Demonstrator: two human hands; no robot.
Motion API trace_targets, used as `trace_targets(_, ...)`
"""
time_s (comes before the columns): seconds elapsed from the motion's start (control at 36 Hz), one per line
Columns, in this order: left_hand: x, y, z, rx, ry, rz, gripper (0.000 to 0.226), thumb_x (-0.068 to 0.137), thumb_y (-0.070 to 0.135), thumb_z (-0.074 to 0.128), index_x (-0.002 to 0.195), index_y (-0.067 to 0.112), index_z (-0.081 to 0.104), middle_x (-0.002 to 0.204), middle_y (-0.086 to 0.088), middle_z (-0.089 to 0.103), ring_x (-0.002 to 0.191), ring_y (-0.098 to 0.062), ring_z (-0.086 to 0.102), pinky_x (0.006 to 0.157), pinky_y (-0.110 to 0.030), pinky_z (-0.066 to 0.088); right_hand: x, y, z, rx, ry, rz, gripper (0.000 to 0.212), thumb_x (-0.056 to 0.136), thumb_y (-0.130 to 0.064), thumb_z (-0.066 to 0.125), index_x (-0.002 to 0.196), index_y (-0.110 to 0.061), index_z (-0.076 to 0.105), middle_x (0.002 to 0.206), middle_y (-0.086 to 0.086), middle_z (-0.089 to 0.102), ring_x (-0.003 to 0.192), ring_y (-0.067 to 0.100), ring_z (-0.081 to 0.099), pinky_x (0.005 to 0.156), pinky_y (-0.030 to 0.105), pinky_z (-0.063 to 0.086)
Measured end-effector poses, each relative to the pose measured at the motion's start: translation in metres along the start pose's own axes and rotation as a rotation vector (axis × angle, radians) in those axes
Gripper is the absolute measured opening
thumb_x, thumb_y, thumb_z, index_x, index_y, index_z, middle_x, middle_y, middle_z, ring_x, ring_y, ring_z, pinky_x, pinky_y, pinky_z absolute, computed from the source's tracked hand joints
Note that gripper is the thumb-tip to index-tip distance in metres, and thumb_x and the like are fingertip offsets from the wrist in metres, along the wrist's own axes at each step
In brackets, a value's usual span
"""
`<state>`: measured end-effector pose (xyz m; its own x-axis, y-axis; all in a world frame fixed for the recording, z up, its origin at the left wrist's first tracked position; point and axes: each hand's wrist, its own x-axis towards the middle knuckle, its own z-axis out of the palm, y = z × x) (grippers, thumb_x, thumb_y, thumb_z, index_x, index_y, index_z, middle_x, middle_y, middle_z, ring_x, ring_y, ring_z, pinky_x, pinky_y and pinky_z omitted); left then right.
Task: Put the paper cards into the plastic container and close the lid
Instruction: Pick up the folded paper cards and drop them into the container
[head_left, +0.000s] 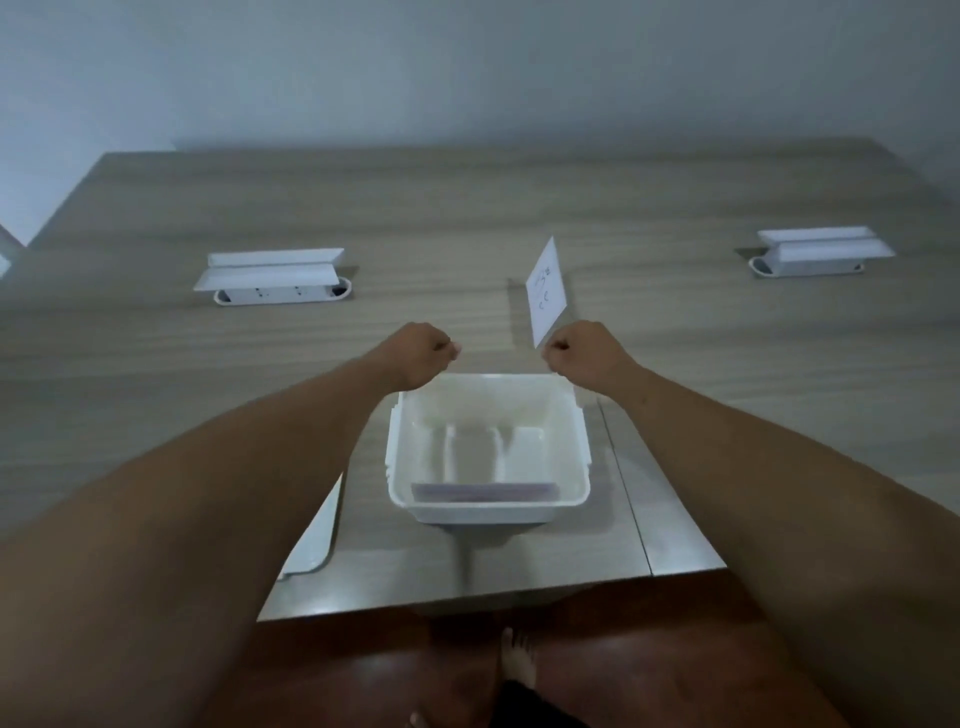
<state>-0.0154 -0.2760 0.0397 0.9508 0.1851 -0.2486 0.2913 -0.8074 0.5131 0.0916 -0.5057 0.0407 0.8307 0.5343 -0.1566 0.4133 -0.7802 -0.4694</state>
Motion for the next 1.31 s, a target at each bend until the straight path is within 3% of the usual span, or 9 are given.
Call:
trace_targets(0.17, 0.063, 0.025, -0.031, 0.137, 0.008, -0.029, 0.046, 0.1, 0.033, 0.037, 0.077, 0.001, 0.059, 0.084, -0.018, 0.065, 0.085, -0.031, 0.06, 0.073, -0.034, 0.041, 0.067, 0.018, -0.018, 0.037, 0.091, 0.088, 0.024, 0.085, -0.016, 0.05, 0.078, -0.005, 0.07, 0.092, 0.015, 0.072, 0.092, 0.032, 0.065, 0.068, 0.024, 0.041)
trace_targets(0.42, 0.121, 0.042, -0.031, 0.203, -0.057, -0.043, 0.04, 0.099, 0.035, 0.043, 0.114, 0.008, 0.068, 0.124, -0.013, 0.066, 0.119, -0.031, 0.056, 0.101, -0.033, 0.042, 0.152, 0.037, 0.002, 0.148, 0.086, 0.364, 0.044, 0.086, -0.034, 0.058, 0.113, 0.0, 0.063, 0.117, 0.019, 0.067, 0.105, 0.036, 0.065, 0.079, 0.033, 0.051)
trace_targets(0.64, 0.137, 0.032, -0.033, 0.218, -0.053, -0.1, 0.042, 0.099, 0.035, 0.043, 0.108, 0.004, 0.068, 0.117, -0.016, 0.068, 0.114, -0.032, 0.058, 0.098, -0.036, 0.045, 0.177, 0.045, 0.02, 0.3, 0.144, 0.439, 0.023, 0.086, -0.006, 0.059, 0.105, 0.007, 0.062, 0.113, 0.023, 0.067, 0.102, 0.038, 0.066, 0.067, 0.029, 0.045)
trace_targets(0.75, 0.142, 0.026, -0.039, 0.25, -0.044, -0.122, 0.042, 0.099, 0.036, 0.043, 0.117, 0.004, 0.065, 0.126, -0.015, 0.064, 0.123, -0.032, 0.054, 0.103, -0.035, 0.041, 0.177, 0.046, 0.01, 0.31, 0.213, 0.396, 0.004, 0.078, 0.0, 0.06, 0.08, -0.003, 0.058, 0.1, 0.023, 0.068, 0.091, 0.038, 0.066, 0.061, 0.027, 0.042)
trace_targets(0.89, 0.14, 0.027, -0.051, 0.289, 0.023, -0.1, 0.054, 0.098, 0.038, 0.044, 0.145, 0.011, 0.041, 0.154, -0.01, 0.039, 0.142, -0.027, 0.035, 0.116, -0.036, 0.026, 0.17, 0.039, -0.019, 0.336, 0.289, 0.185, 0.033, 0.067, 0.011, 0.042, 0.049, -0.014, 0.03, 0.053, 0.004, 0.035, 0.059, 0.024, 0.037, 0.045, 0.024, 0.018)
trace_targets(0.97, 0.134, 0.032, -0.06, 0.304, 0.121, -0.05, 0.06, 0.097, 0.036, 0.047, 0.149, 0.01, 0.032, 0.156, -0.013, 0.032, 0.142, -0.031, 0.032, 0.115, -0.043, 0.029, 0.162, 0.027, -0.037, 0.317, 0.249, 0.07, 0.018, 0.078, 0.01, 0.048, 0.065, 0.007, 0.061, 0.073, 0.025, 0.064, 0.074, 0.039, 0.058, 0.058, 0.033, 0.042)
trace_targets(1.03, 0.127, 0.038, -0.068, 0.288, 0.212, -0.004, 0.064, 0.096, 0.035, 0.05, 0.149, 0.009, 0.028, 0.157, -0.013, 0.028, 0.143, -0.032, 0.03, 0.114, -0.046, 0.03, 0.154, 0.016, -0.049, 0.372, 0.235, 0.017, 0.02, 0.088, 0.0, 0.054, 0.091, 0.004, 0.073, 0.099, 0.015, 0.074, 0.091, 0.024, 0.066, 0.07, 0.022, 0.045)
trace_targets(1.14, 0.102, 0.047, -0.083, 0.293, 0.28, 0.061, 0.064, 0.095, 0.034, 0.052, 0.149, 0.01, 0.028, 0.157, -0.013, 0.03, 0.142, -0.033, 0.032, 0.114, -0.046, 0.03, 0.126, -0.01, -0.067, 0.395, 0.168, -0.079, 0.021, 0.089, -0.007, 0.057, 0.097, -0.005, 0.076, 0.091, 0.0, 0.069, 0.084, 0.012, 0.06, 0.071, 0.016, 0.041)
trace_targets(1.31, 0.055, 0.043, -0.081, 0.234, 0.182, 0.083, 0.035, 0.089, 0.025, 0.063, 0.12, 0.009, 0.067, 0.124, -0.013, 0.066, 0.117, -0.031, 0.058, 0.096, -0.036, 0.044, 0.069, -0.031, -0.069, 0.419, 0.075, -0.118, 0.019, 0.088, -0.006, 0.06, 0.099, -0.003, 0.075, 0.089, 0.004, 0.069, 0.078, 0.012, 0.062, 0.071, 0.023, 0.048)
